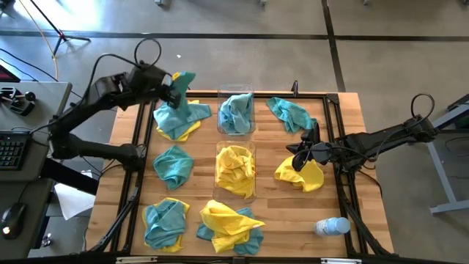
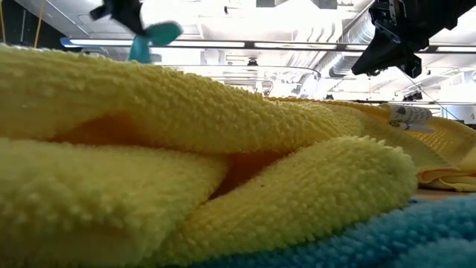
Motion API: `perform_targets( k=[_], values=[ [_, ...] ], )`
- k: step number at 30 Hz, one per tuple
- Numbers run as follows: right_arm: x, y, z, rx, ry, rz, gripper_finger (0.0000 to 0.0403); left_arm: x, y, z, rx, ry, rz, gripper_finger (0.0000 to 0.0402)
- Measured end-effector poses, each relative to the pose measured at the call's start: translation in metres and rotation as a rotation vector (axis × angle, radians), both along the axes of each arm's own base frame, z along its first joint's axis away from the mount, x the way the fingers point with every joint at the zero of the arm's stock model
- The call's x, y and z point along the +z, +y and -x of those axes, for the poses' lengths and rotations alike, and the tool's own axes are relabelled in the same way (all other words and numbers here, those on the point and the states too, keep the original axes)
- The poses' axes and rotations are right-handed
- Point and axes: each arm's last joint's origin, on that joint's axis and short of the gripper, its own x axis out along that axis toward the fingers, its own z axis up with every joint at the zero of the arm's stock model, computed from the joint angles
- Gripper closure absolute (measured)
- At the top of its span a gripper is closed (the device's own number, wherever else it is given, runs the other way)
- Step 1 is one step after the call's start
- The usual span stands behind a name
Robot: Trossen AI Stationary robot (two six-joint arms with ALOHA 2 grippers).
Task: Sort microfiber towel by color & place in baskets
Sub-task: Put the blue towel into the top transparent bin
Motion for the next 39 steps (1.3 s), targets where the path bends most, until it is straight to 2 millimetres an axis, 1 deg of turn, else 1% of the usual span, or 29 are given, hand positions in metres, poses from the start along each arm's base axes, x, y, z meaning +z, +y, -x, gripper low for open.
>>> perform_targets(
  k=[4,9,14,18,22,26,29,34,37,39],
  values=[
    [0.0,0.0,0.0,0.0,0.0,0.0,0.0392,0.031,-0.002,-0.021,-0.083,-0.069,-0.07,0.0401],
    [0.0,0.0,0.0,0.0,0.0,0.0,0.0392,0.056,0.003,-0.059,-0.198,-0.101,-0.132,0.0401],
    [0.0,0.0,0.0,0.0,0.0,0.0,0.0392,0.067,0.005,-0.097,-0.319,-0.127,-0.111,0.0401],
    [0.0,0.0,0.0,0.0,0.0,0.0,0.0392,0.065,0.002,-0.123,-0.407,-0.127,-0.086,0.0401],
    [0.0,0.0,0.0,-0.001,-0.001,-0.002,0.0392,0.05,0.004,-0.144,-0.433,-0.075,-0.057,0.0401],
    [0.0,0.0,0.0,-0.002,-0.001,-0.003,0.0392,0.024,0.016,-0.167,-0.459,0.043,-0.039,0.0401],
    [0.0,0.0,0.0,-0.002,-0.002,-0.004,0.0392,0.002,0.032,-0.185,-0.463,0.13,-0.034,0.0401],
    [0.0,0.0,0.0,-0.007,-0.005,-0.01,0.0392,-0.034,0.065,-0.202,-0.388,0.254,-0.015,0.0401],
    [0.0,0.0,0.0,-0.019,-0.012,-0.027,0.0392,-0.054,0.08,-0.211,-0.416,0.276,0.046,0.0401],
    [0.0,0.0,0.0,-0.019,-0.01,-0.026,0.0392,-0.07,0.085,-0.22,-0.468,0.264,0.119,0.0401]
  ],
)
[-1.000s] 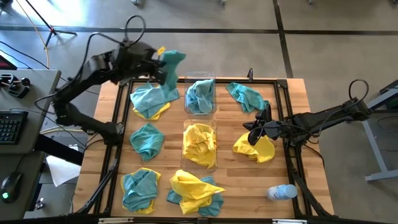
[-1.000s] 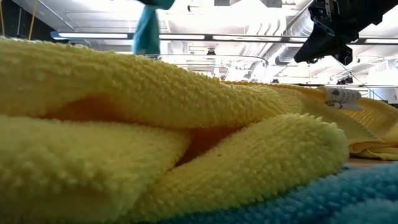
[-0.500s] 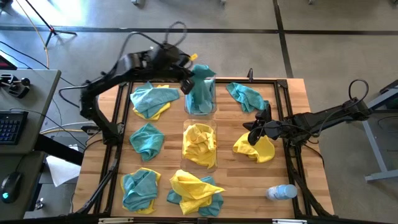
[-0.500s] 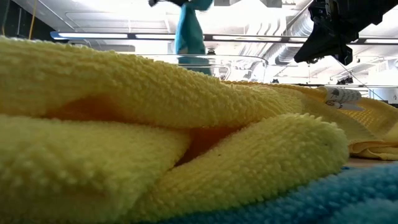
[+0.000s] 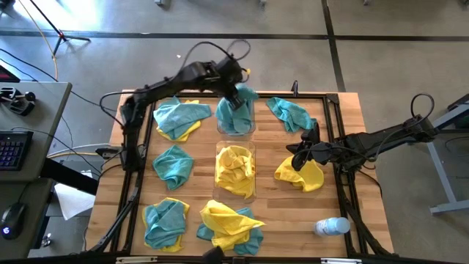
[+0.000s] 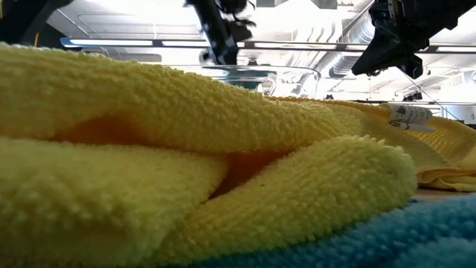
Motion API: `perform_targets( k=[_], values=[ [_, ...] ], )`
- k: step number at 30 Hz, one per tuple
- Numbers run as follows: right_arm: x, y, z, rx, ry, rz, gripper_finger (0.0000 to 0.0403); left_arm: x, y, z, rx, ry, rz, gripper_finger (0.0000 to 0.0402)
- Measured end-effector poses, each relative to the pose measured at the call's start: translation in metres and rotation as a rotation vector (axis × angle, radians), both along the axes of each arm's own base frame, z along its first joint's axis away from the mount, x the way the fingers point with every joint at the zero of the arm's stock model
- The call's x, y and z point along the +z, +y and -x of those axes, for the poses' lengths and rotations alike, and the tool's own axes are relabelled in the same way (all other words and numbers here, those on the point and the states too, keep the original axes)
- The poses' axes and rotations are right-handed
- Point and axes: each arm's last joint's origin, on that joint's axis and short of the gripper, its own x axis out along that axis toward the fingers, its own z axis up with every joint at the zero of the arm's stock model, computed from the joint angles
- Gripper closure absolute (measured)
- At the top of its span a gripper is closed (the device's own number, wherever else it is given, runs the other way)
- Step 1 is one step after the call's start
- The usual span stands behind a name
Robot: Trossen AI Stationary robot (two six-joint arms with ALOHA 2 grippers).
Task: Sort microfiber towel by color & place in baskets
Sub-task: Put the blue towel into the top transparent bin
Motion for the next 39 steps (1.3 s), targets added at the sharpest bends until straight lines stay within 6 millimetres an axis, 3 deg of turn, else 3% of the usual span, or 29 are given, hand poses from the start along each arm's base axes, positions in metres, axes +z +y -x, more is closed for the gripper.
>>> perform_targets(
  k=[4,8,12,18,24,39],
  values=[
    [0.0,0.0,0.0,-0.001,0.0,-0.002,0.0392,-0.026,-0.003,-0.024,-0.154,-0.061,0.179,0.0401],
    [0.0,0.0,0.0,-0.01,-0.003,-0.012,0.0392,-0.04,-0.004,-0.038,-0.249,-0.134,0.288,0.0401],
    [-0.001,0.0,0.001,-0.03,-0.002,-0.035,0.0392,-0.041,0.006,-0.031,-0.209,-0.089,0.248,0.0401],
    [-0.002,-0.002,0.002,-0.062,0.0,-0.007,0.0392,-0.045,0.012,-0.008,-0.176,0.154,0.16,0.0401],
    [-0.001,-0.003,0.002,-0.101,-0.011,0.017,0.0392,-0.062,0.012,-0.015,-0.201,0.223,0.154,0.0401],
    [-0.001,-0.003,0.002,-0.125,-0.026,-0.014,0.0392,-0.13,0.018,-0.036,-0.201,0.384,0.216,0.04]
  ],
)
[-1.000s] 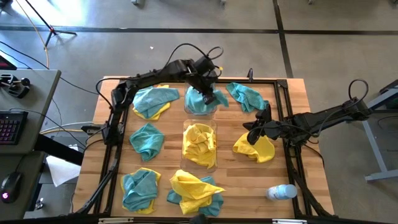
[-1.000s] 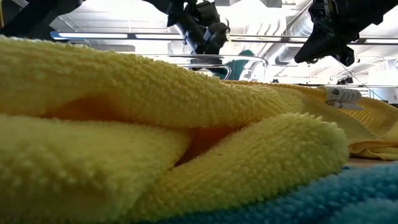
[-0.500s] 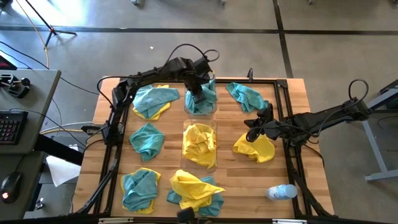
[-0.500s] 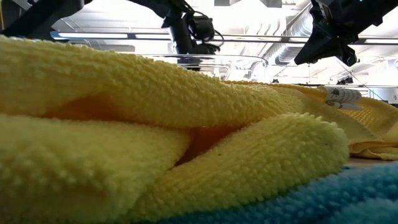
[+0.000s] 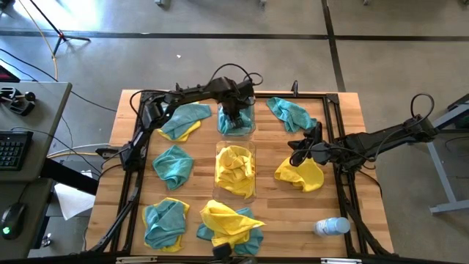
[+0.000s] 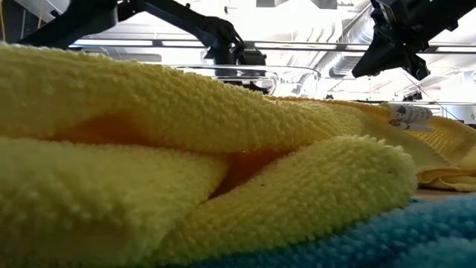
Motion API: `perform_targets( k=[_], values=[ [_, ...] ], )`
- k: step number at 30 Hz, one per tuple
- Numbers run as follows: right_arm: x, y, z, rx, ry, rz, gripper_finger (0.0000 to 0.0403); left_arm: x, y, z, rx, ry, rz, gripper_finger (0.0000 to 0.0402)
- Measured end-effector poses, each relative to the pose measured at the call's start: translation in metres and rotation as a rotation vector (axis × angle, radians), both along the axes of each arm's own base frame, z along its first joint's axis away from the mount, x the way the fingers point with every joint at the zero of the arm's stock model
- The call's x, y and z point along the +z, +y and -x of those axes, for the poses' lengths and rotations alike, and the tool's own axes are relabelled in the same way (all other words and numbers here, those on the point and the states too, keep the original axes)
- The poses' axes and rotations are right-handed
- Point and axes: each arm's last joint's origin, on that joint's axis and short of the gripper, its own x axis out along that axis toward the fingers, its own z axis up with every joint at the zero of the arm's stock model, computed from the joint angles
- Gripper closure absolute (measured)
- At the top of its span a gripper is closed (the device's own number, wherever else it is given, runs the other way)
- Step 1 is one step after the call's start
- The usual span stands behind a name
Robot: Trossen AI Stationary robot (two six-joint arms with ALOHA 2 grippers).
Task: Sort microfiber towel by color & place in baskets
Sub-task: Put the blue towel into the top transparent bin
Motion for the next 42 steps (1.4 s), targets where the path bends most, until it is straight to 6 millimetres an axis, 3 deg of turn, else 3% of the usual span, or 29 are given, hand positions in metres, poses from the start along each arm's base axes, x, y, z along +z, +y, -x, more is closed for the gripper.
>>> perform_targets(
  k=[8,21,25,35,38,42],
  values=[
    [0.0,0.0,0.0,-0.015,-0.01,-0.019,0.0392,-0.023,0.007,-0.007,0.032,0.006,0.008,0.0371],
    [0.0,0.0,0.0,-0.033,-0.017,-0.031,0.0392,-0.022,0.009,-0.009,0.033,-0.019,-0.004,0.0284],
    [-0.001,0.0,0.001,-0.043,-0.02,-0.043,0.0392,-0.005,0.007,-0.005,0.032,-0.049,-0.019,0.027],
    [-0.001,-0.001,0.001,-0.043,-0.009,-0.04,0.0392,0.067,-0.003,0.015,0.062,-0.2,-0.108,0.0261],
    [-0.002,-0.001,0.002,-0.043,-0.003,-0.038,0.0392,0.073,-0.001,0.014,0.06,-0.226,-0.155,0.0261],
    [-0.002,-0.001,0.002,-0.043,-0.003,-0.038,0.0392,0.061,0.004,0.011,0.037,-0.206,-0.141,0.0261]
  ],
)
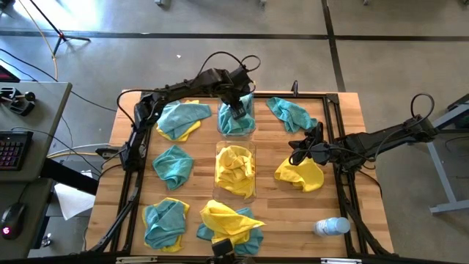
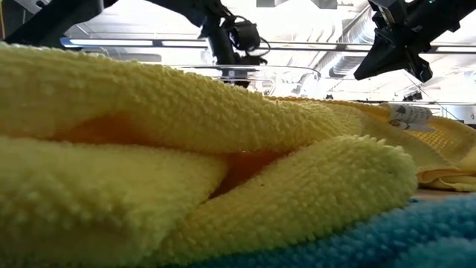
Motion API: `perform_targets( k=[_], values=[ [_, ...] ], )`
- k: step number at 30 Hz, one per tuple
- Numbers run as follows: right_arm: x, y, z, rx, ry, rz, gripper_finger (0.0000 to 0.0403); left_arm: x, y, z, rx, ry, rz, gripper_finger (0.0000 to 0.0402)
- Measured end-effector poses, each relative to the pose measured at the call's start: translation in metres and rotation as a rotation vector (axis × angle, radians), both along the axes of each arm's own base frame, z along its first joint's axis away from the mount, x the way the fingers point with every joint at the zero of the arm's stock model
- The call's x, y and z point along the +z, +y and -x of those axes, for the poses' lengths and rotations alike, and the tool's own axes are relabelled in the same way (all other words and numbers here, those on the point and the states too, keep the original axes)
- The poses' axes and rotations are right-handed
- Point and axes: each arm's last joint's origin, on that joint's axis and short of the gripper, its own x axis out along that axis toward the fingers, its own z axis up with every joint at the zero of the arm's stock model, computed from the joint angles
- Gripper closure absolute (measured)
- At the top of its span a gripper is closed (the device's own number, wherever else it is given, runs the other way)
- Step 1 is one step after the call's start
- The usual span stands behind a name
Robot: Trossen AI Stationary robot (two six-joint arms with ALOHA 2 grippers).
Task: Sort microfiber towel by color & place in baskets
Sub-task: Put the blue towel into the top transparent bin
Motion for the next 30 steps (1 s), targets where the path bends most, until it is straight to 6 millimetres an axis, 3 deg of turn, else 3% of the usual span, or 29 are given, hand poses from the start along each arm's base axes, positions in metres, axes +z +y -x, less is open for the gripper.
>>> perform_targets(
  k=[3,8,15,21,25,30],
  values=[
    [0.0,0.0,0.0,0.0,0.0,-0.001,0.0392,-0.003,-0.001,0.0,0.004,-0.003,0.041,0.0261],
    [0.0,0.0,0.0,0.001,0.001,0.001,0.0392,0.027,-0.015,0.01,0.019,-0.058,0.048,0.0261],
    [0.0,0.0,0.0,0.005,0.008,0.007,0.0392,0.059,-0.062,0.029,0.072,0.028,-0.01,0.0261],
    [-0.002,0.0,0.002,0.025,0.039,-0.005,0.0392,0.067,-0.101,0.045,0.069,0.141,-0.018,0.0261],
    [-0.004,0.001,0.003,0.051,0.067,-0.024,0.0392,0.06,-0.122,0.072,0.137,0.171,0.004,0.0261],
    [-0.006,0.001,0.004,0.073,0.092,-0.031,0.0392,0.048,-0.149,0.123,0.295,0.12,0.049,0.0261]
  ],
)
